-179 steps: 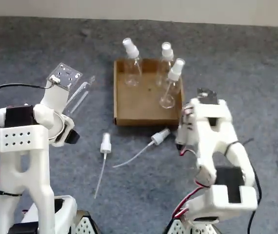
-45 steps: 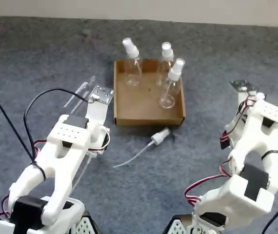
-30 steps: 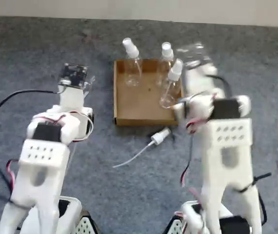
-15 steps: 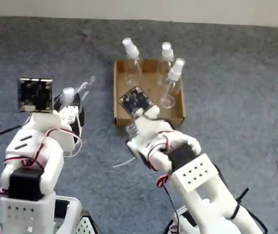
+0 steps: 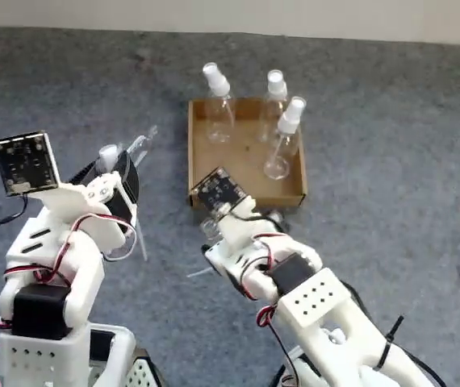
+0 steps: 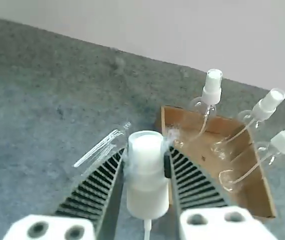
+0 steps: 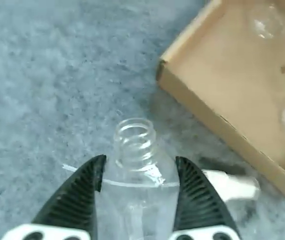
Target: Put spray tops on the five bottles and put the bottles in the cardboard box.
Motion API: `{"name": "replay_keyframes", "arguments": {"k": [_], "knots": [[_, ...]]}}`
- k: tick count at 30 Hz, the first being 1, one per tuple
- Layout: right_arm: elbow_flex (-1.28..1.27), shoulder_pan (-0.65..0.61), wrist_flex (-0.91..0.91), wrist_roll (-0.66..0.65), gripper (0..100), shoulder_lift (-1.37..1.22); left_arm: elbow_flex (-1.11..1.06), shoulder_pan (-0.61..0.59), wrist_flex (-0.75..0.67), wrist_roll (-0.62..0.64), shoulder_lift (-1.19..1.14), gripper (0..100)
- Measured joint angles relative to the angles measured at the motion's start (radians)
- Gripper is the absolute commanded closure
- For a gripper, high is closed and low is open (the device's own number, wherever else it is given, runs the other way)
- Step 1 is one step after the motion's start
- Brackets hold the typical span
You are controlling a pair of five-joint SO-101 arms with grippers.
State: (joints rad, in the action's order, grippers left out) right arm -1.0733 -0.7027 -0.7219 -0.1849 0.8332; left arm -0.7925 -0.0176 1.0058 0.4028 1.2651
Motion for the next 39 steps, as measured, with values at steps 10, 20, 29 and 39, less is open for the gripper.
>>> {"name": "replay_keyframes", "arguments": {"k": [10, 20, 29, 39], "knots": [[-0.081, -0.049, 0.181, 0.055, 99.5, 0.0, 0.055, -0.002, -0.071, 0.132, 0.009, 99], [-0.083, -0.127, 0.195, 0.068, 99.5, 0.0, 0.055, -0.002, -0.071, 0.186, 0.009, 99], [-0.083, -0.164, 0.195, 0.072, 99.5, 0.0, -0.028, -0.002, -0.161, 0.186, 0.008, 99], [-0.083, -0.187, 0.195, 0.072, 99.5, 0.0, -0.126, -0.002, -0.275, 0.186, 0.008, 99]]}}
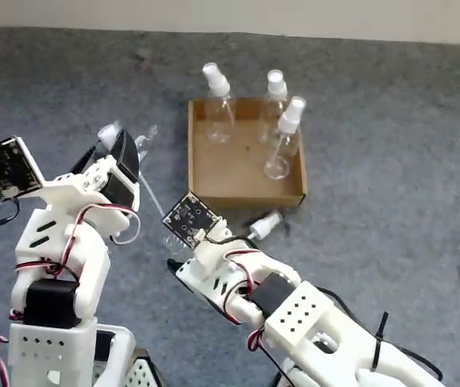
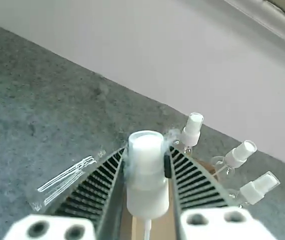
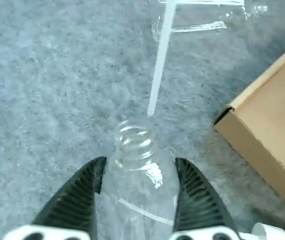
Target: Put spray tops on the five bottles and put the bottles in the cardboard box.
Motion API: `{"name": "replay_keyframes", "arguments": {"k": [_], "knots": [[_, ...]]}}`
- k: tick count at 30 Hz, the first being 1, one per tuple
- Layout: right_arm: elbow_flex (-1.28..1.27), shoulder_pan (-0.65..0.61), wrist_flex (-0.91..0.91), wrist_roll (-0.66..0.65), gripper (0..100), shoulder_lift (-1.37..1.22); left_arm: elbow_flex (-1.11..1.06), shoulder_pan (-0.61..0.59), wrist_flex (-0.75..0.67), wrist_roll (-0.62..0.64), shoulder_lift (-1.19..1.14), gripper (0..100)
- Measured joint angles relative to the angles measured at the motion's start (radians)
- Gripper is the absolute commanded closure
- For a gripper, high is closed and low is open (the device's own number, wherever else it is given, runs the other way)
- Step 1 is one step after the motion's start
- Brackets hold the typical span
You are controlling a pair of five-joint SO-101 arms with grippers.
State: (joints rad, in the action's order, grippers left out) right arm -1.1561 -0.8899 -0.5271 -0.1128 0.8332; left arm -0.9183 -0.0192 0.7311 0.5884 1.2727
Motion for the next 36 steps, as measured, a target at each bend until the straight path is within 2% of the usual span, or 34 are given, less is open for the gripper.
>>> {"name": "replay_keyframes", "arguments": {"k": [5, 13, 20, 28, 36], "knots": [[0.0, 0.0, 0.0, 0.0, 99.5, 0.0, -0.034, 0.0, 0.021, 0.0, 0.0, 99], [0.0, 0.0, 0.0, 0.0, 99.5, 0.011, -0.086, 0.084, 0.038, -0.046, 0.0, 99], [0.003, 0.092, 0.0, 0.087, 99.5, 0.152, -0.086, 0.103, 0.103, -0.098, 0.0, 99], [0.002, 0.103, -0.002, 0.092, 99.5, 0.244, -0.086, 0.222, 0.118, -0.164, 0.0, 99], [-0.058, 0.104, -0.006, 0.1, 99.5, 0.405, -0.1, 0.241, 0.163, -0.175, 0.017, 99]]}}
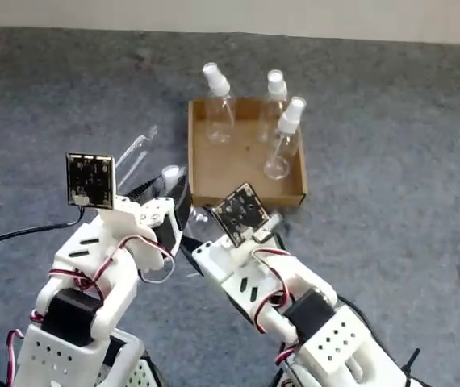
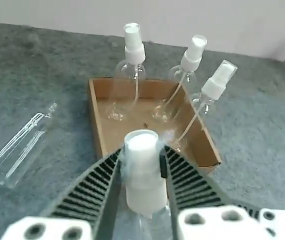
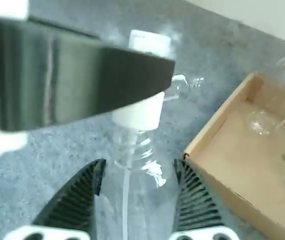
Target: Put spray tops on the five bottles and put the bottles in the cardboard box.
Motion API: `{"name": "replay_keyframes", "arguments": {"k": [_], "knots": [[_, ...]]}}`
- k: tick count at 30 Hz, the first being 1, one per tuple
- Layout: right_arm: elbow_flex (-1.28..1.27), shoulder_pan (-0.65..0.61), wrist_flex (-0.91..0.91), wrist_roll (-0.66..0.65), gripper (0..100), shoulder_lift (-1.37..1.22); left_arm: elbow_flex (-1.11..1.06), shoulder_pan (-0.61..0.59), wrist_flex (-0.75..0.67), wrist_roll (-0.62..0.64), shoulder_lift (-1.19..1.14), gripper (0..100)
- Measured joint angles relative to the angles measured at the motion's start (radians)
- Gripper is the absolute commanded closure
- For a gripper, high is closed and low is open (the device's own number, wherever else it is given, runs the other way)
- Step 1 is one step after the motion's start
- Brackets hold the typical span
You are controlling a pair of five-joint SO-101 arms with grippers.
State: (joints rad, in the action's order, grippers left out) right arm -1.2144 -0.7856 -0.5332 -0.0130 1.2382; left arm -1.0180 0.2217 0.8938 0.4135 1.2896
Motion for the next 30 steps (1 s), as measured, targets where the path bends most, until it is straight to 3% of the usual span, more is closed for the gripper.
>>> {"name": "replay_keyframes", "arguments": {"k": [10, 20, 30], "knots": [[-0.075, 0.054, 0.052, 0.003, 99.5, 0.025, -0.002, 0.005, 0.029, 0.0, 0.0, 99], [-0.084, 0.078, 0.054, 0.003, 99.5, -0.049, -0.058, 0.129, 0.043, -0.075, 0.0, 99], [-0.083, 0.091, 0.058, 0.006, 99.5, -0.025, -0.081, 0.135, 0.048, -0.084, -0.003, 95]]}}
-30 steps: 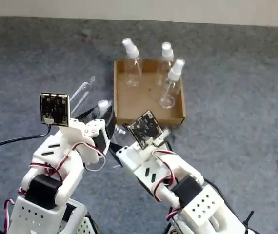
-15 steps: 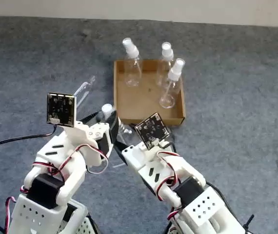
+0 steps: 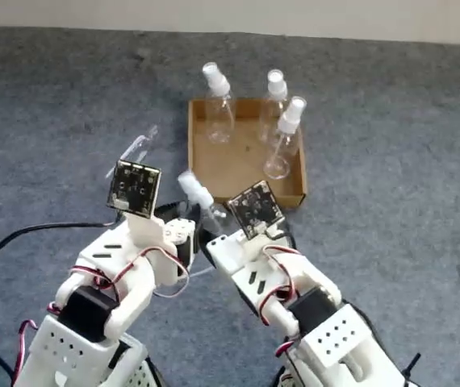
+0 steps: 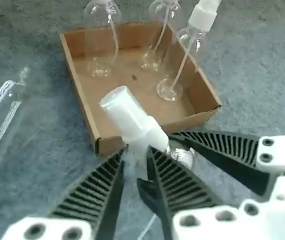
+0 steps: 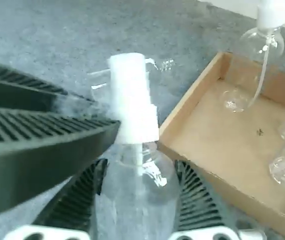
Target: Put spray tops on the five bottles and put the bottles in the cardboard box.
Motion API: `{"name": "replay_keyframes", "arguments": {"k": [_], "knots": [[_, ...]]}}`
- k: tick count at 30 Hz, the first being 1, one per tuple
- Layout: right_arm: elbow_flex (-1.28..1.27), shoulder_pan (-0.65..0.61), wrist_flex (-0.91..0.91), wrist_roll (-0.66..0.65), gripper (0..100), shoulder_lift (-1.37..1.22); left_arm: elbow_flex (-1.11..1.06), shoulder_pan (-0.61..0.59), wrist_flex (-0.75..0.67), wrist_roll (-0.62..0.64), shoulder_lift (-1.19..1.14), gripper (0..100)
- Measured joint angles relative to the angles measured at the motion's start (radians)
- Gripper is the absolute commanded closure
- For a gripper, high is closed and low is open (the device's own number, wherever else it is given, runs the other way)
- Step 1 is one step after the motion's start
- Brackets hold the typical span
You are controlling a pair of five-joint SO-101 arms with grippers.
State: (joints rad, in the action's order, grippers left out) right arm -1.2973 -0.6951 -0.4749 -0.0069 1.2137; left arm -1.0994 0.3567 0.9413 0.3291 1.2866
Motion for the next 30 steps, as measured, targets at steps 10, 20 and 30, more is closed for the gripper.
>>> {"name": "replay_keyframes", "arguments": {"k": [10, 20, 30], "knots": [[0.0, 0.006, 0.0, 0.0, 99.5, 0.008, 0.008, -0.066, 0.0, -0.005, 0.0, 86], [0.126, 0.098, 0.052, -0.002, 99.5, -0.021, 0.02, -0.074, 0.081, -0.132, 0.092, 87], [0.394, 0.104, 0.054, -0.002, 99.5, -0.236, -0.135, -0.173, 0.052, -0.207, 0.37, 86]]}}
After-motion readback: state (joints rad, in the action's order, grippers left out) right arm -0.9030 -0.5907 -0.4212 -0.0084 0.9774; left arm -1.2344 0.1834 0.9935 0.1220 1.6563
